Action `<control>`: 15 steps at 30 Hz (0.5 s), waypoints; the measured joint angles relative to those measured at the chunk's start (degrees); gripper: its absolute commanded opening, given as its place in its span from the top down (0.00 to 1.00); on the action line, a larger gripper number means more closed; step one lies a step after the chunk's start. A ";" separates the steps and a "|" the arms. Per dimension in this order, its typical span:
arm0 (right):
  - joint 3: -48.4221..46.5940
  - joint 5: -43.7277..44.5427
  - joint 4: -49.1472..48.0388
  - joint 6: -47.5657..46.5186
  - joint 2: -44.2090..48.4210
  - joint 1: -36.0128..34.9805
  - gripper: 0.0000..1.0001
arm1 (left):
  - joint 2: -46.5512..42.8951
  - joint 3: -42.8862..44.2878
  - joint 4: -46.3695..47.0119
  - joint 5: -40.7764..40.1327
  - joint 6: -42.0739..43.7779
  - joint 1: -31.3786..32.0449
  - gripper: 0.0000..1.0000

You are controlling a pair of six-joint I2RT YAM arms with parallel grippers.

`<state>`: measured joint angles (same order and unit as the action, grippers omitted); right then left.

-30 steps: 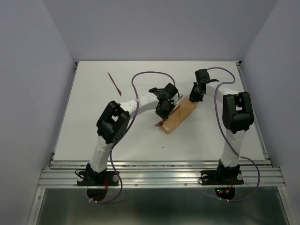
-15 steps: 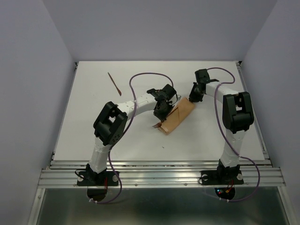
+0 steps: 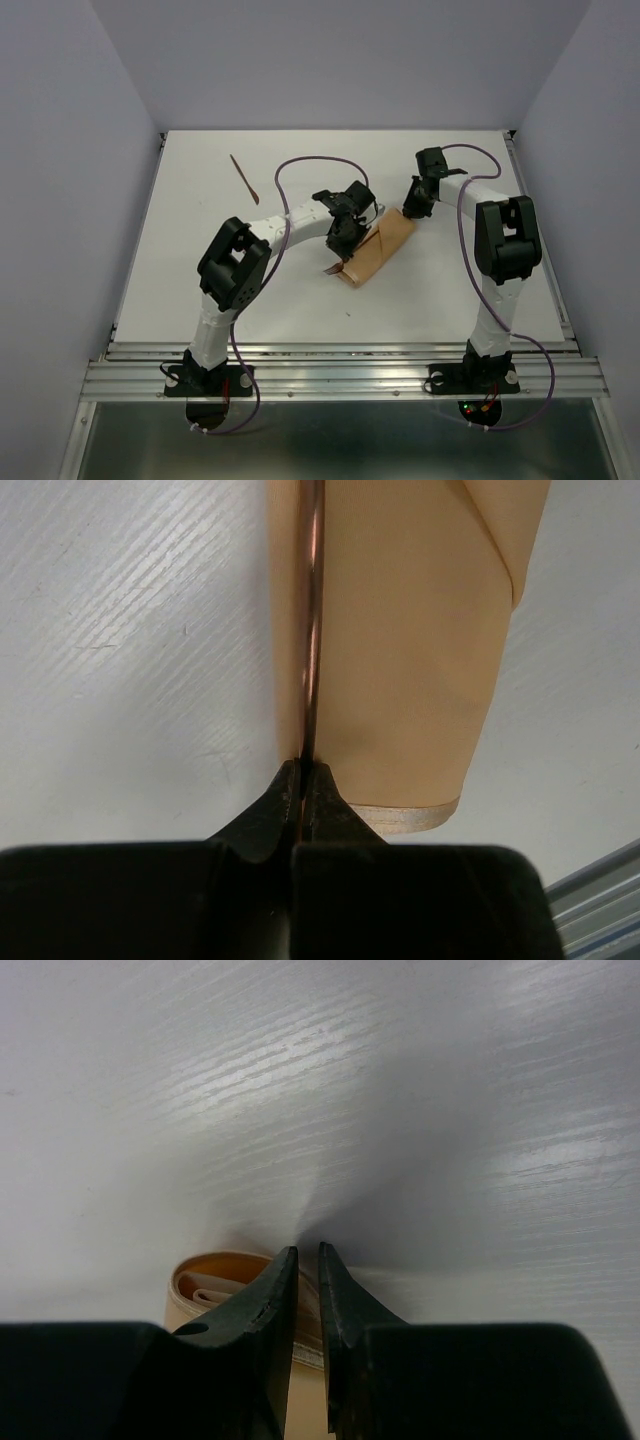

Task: Fold the napkin into a case and place the utensils inside

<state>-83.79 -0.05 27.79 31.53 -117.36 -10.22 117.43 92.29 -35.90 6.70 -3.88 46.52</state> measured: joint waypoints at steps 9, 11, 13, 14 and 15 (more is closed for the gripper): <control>0.00 -0.37 0.00 0.04 0.00 -0.15 0.80 | -0.24 -0.90 -0.09 0.70 0.00 0.00 1.00; 0.00 -0.44 0.00 0.15 0.00 -0.37 0.80 | -0.24 -0.68 -0.15 0.85 -0.02 0.00 1.00; 0.00 -0.46 0.00 0.20 0.02 -0.52 0.80 | -0.15 0.00 -0.48 0.98 -0.02 0.00 1.00; 0.00 -0.44 0.00 0.20 0.02 -0.55 0.80 | -0.02 0.59 -0.52 1.11 -0.02 0.00 1.00; 0.02 -0.46 0.00 0.20 0.02 -0.57 0.80 | 0.22 1.51 -0.74 1.18 -0.04 0.00 1.00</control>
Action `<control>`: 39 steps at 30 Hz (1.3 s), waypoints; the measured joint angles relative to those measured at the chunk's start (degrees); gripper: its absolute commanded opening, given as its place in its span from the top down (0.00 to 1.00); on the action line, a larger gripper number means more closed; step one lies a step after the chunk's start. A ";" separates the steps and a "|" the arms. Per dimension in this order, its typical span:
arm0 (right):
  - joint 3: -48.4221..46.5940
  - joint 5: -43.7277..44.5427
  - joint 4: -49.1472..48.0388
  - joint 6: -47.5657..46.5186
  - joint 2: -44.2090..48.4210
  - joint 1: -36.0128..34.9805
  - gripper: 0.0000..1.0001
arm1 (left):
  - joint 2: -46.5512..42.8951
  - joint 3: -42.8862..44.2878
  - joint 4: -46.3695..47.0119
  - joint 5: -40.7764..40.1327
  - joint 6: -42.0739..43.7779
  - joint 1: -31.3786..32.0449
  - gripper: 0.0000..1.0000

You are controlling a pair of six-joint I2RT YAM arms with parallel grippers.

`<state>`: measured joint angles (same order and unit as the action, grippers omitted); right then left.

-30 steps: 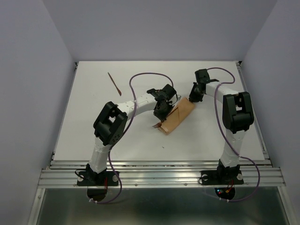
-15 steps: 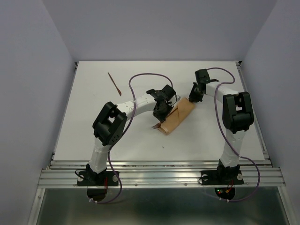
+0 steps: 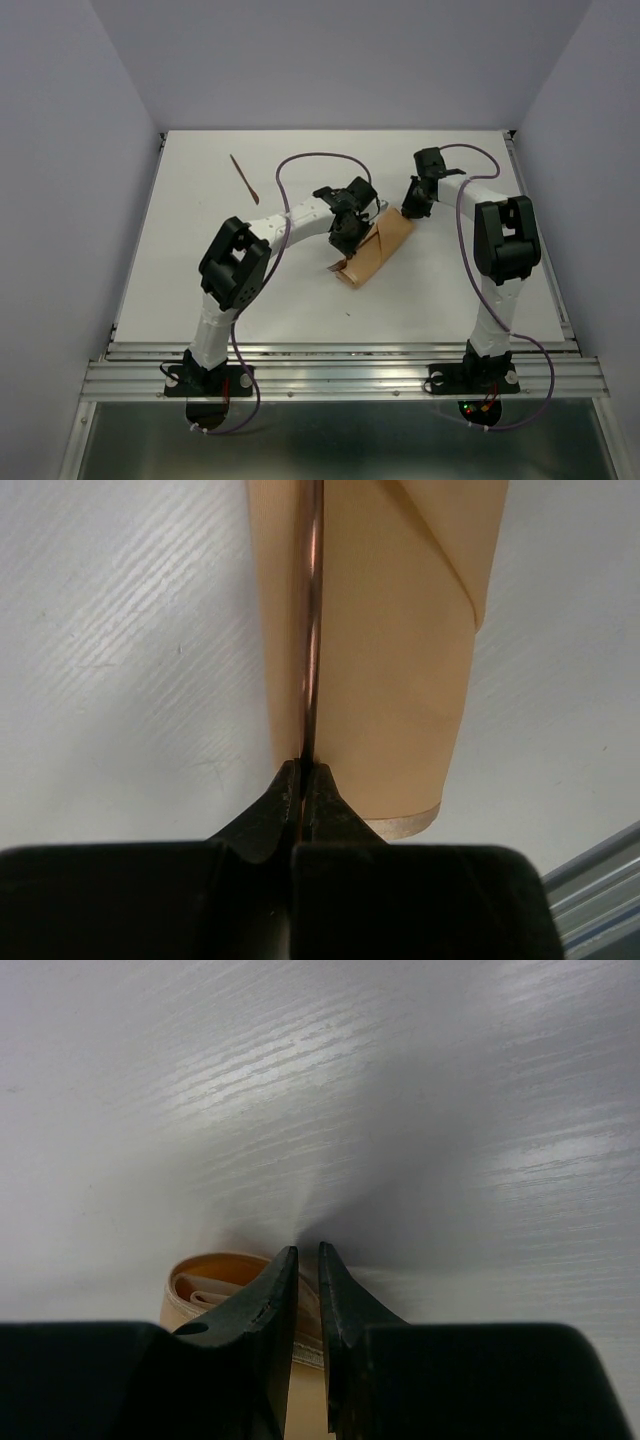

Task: Fold the napkin into a case and place the utensils inside

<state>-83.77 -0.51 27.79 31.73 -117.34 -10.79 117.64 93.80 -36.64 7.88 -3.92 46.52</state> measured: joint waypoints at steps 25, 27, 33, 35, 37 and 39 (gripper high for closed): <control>1.11 -0.55 -1.25 0.46 0.59 -1.22 0.80 | 9.11 12.92 -0.94 1.62 -2.38 -0.02 1.00; 1.11 -0.57 -1.25 0.48 0.59 -1.31 0.80 | 9.84 13.88 -0.96 1.75 -2.99 -0.04 1.00; 1.11 -0.59 -1.25 0.68 0.59 -1.33 0.80 | 10.69 14.08 -0.85 1.84 -4.11 -0.13 1.00; 1.11 -0.59 -1.25 0.70 0.59 -1.33 0.80 | 10.93 14.23 -0.87 1.79 -4.28 -0.13 1.00; 1.11 -0.59 -1.25 0.70 0.59 -1.31 0.80 | 11.04 14.23 -0.85 1.73 -4.55 -0.13 1.00; 1.11 -0.59 -1.25 0.76 0.59 -1.31 0.80 | 11.04 14.23 -0.85 1.62 -4.70 -0.13 1.00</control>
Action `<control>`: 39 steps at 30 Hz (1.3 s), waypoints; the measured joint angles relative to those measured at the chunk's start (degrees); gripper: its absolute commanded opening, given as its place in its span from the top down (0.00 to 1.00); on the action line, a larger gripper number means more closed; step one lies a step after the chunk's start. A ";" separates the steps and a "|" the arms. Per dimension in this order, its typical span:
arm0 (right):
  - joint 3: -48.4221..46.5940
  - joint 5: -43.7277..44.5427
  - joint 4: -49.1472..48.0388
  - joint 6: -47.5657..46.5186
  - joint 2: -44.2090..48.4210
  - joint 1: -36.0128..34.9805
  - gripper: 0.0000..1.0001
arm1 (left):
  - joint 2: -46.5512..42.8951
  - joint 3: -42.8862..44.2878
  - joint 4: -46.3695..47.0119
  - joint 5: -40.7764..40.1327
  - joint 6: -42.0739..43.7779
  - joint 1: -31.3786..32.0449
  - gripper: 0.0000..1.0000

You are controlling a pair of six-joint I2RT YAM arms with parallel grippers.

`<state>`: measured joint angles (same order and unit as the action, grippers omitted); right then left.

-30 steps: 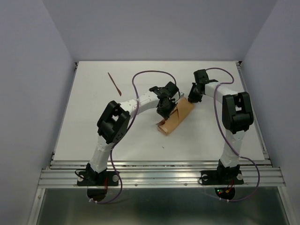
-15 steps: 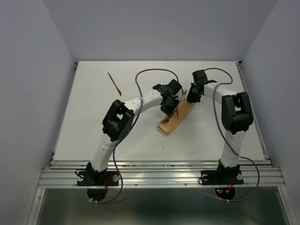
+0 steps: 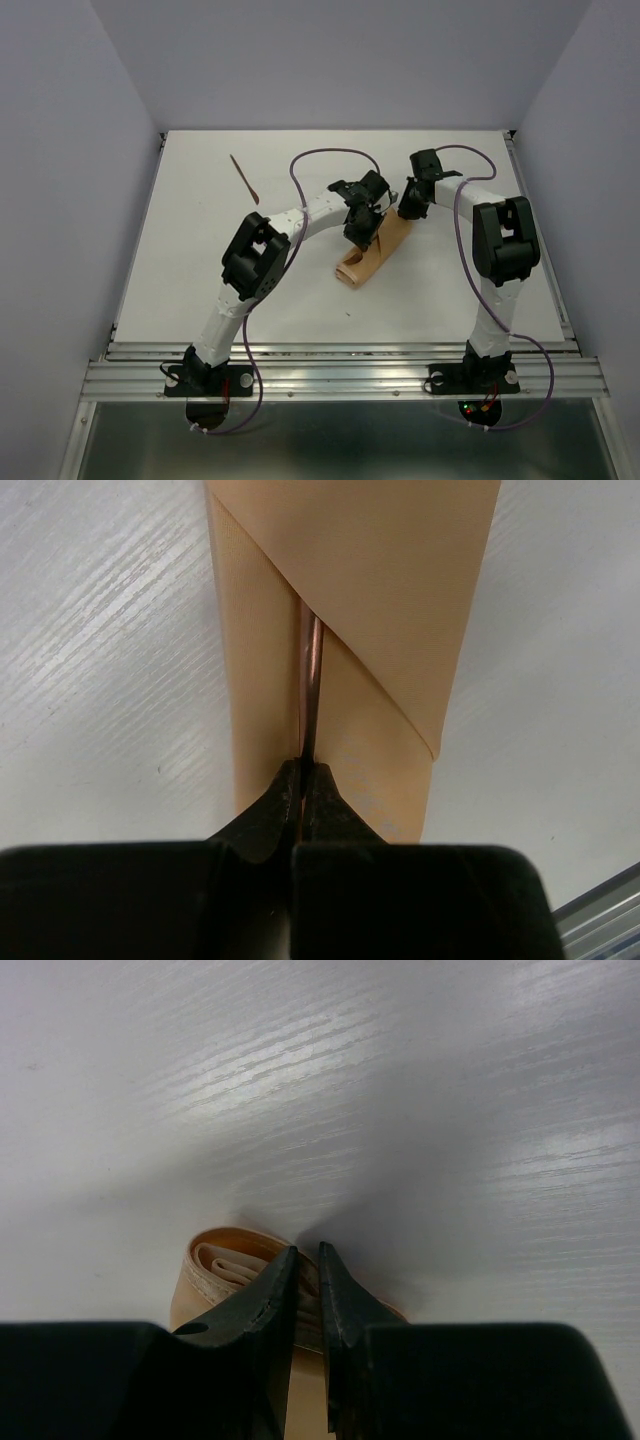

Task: Fold the napkin into a case and place the utensils inside

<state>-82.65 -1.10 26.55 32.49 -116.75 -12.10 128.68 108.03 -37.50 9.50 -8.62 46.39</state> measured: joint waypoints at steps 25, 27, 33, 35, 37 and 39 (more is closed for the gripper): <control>0.28 0.00 -0.37 0.09 0.04 -0.02 0.80 | 0.00 -0.76 4.20 -0.44 -3.04 -1.53 1.00; 0.31 0.00 -0.42 0.09 0.04 -0.02 0.80 | 0.00 -0.76 4.35 -0.44 -2.69 -1.64 1.00; 0.33 0.00 -0.42 0.07 0.04 -0.02 0.80 | 0.00 -0.76 4.37 -1.42 -0.02 -1.84 1.00; 0.33 0.00 -0.42 0.07 0.04 0.00 0.80 | 0.00 -0.76 4.24 -2.45 1.38 -1.84 1.00; 0.33 -0.02 -0.42 0.02 0.04 -0.02 0.77 | 0.00 -0.76 4.15 -3.10 2.40 -1.84 1.00; 0.33 -0.02 -0.48 -0.13 0.09 -0.02 0.73 | 0.00 -0.76 4.00 -4.02 3.58 -1.84 1.00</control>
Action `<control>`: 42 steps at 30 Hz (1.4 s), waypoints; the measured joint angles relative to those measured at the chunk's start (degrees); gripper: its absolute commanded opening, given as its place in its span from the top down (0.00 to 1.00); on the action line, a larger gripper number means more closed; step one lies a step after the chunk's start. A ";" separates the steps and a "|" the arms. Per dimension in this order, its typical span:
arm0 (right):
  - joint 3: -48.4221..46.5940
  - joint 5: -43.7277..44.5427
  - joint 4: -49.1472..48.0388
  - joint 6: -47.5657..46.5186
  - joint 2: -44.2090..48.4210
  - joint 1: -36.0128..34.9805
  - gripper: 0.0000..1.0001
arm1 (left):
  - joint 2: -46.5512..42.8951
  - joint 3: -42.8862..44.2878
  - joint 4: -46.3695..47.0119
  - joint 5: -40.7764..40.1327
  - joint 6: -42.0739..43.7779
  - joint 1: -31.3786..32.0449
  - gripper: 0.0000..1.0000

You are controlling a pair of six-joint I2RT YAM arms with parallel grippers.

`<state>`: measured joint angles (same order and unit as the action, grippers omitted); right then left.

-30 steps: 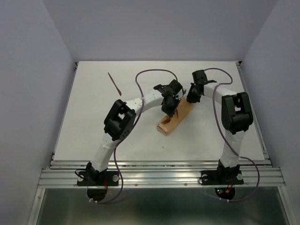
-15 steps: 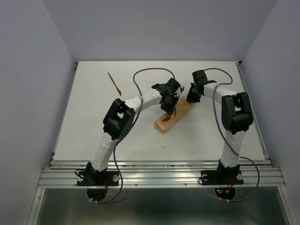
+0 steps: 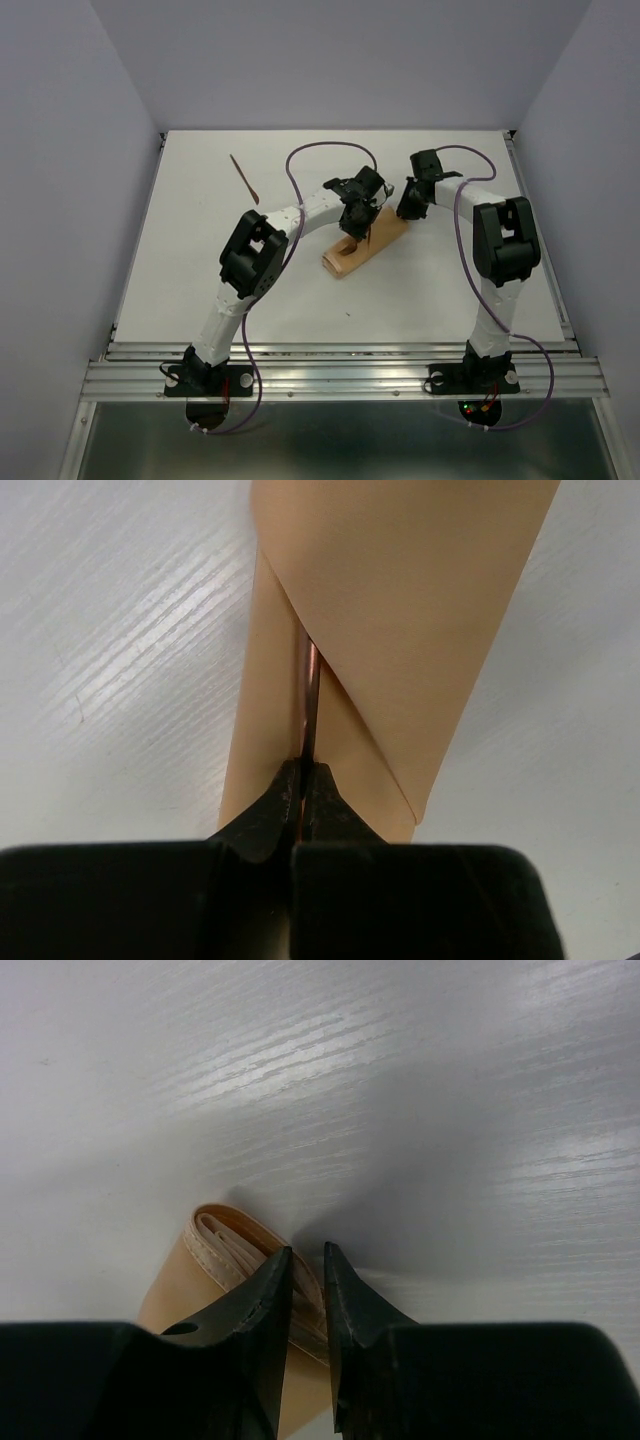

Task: Fold the napkin into a case and place the utensils inside

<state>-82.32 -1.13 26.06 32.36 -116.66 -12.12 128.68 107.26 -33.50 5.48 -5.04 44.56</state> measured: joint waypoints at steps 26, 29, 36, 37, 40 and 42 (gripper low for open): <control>18.64 6.43 2.80 -0.61 22.45 -0.70 0.60 | -0.20 0.00 -2.78 -7.98 7.72 -0.04 0.38; 23.12 4.07 2.67 -0.33 26.82 -0.70 0.60 | -0.98 0.00 -3.43 -8.24 7.63 -0.04 0.38; 30.99 -0.76 2.12 1.60 33.83 -1.62 0.60 | -8.83 -4.72 -2.19 -5.60 5.79 -1.64 0.56; 31.74 -1.07 2.12 1.79 34.16 -2.01 0.60 | -10.47 -6.21 -1.51 -4.28 4.85 -2.69 0.70; 33.20 -1.70 1.95 2.25 34.27 -2.75 0.60 | -13.14 -9.22 0.76 -1.95 1.86 -6.60 0.98; 33.75 -2.05 1.97 2.49 34.27 -3.28 0.60 | -13.70 -11.69 3.19 -0.55 -0.04 -9.60 1.00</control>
<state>-48.58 -3.18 28.03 34.85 -82.39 -15.40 114.98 95.57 -30.30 4.93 -5.08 34.96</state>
